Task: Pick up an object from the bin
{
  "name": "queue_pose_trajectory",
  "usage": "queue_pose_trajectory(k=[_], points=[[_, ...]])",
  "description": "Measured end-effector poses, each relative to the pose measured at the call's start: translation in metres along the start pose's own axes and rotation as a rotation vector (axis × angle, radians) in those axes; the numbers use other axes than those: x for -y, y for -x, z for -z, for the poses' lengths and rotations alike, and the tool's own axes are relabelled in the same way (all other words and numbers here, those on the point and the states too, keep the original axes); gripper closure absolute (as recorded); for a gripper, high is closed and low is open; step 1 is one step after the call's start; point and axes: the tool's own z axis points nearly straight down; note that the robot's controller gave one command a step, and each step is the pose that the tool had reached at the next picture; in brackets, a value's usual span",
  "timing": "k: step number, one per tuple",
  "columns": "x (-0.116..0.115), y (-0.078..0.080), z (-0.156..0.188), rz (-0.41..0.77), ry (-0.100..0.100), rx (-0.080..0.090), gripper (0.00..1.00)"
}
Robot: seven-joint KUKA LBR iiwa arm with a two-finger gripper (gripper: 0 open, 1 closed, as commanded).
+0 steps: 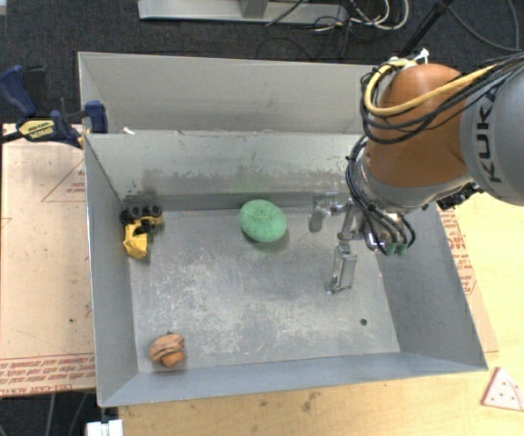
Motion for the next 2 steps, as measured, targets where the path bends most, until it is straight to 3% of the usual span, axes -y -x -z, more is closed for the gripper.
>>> queue_pose_trajectory(k=[1, 2], points=[[0.0, 0.002, 0.004, 0.0, 0.0, 0.007, 0.0], [-0.021, 0.062, -0.028, -0.077, 0.001, 0.015, 0.0]])
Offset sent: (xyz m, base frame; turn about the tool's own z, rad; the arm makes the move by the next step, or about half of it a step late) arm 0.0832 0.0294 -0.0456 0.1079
